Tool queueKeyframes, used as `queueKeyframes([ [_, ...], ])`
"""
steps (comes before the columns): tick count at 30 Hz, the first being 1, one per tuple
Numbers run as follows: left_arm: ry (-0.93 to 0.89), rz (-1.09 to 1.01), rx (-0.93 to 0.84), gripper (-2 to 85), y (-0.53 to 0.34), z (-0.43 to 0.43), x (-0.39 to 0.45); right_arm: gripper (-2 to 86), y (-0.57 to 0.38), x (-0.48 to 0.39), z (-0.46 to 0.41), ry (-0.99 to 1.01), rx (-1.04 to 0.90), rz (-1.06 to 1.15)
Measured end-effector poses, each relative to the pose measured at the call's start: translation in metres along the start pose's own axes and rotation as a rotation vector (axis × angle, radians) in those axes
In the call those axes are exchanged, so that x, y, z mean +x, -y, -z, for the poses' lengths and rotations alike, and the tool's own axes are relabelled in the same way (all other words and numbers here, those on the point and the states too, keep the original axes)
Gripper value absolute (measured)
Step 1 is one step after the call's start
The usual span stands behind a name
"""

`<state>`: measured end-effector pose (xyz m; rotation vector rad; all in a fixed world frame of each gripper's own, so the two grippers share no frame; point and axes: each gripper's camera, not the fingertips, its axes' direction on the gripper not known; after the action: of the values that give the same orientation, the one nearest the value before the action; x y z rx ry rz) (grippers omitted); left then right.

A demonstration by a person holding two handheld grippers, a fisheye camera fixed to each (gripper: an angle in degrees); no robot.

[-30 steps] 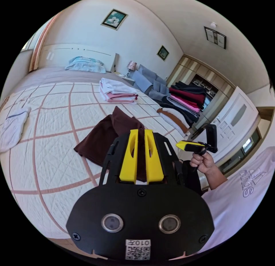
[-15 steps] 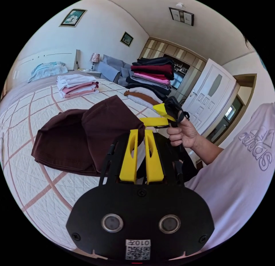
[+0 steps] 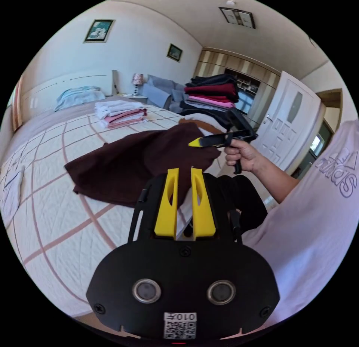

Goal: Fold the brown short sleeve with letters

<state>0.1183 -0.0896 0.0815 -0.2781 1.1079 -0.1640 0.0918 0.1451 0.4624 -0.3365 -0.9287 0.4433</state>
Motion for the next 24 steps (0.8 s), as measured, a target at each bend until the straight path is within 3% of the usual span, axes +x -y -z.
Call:
queueKeyframes([
  [3, 0.117, 0.141, 0.026, 6.8, -0.005, 0.019, -0.041, 5.6, -0.004, 0.026, 0.027, -0.006, 0.073, -0.091],
  [7, 0.177, 0.175, 0.114, 8.0, 0.004, 0.042, -0.064, 5.2, -0.018, 0.043, 0.036, -0.172, 0.067, -0.176],
  [10, 0.269, 0.210, 0.015, 9.8, 0.015, 0.033, -0.091, 5.1, -0.037, 0.058, 0.029, -0.228, 0.073, -0.271],
  [13, 0.251, 0.293, -0.083, 11.5, 0.024, 0.012, -0.136, 5.6, -0.046, 0.058, 0.008, -0.322, 0.008, -0.288],
  [19, 0.082, 0.343, -0.261, 12.1, 0.053, -0.028, -0.187, 8.6, -0.051, 0.021, -0.002, -0.405, 0.014, -0.215],
  [24, 0.172, 0.260, -0.339, 8.4, 0.073, -0.033, -0.187, 14.0, -0.035, -0.070, -0.025, -0.447, 0.079, 0.141],
])
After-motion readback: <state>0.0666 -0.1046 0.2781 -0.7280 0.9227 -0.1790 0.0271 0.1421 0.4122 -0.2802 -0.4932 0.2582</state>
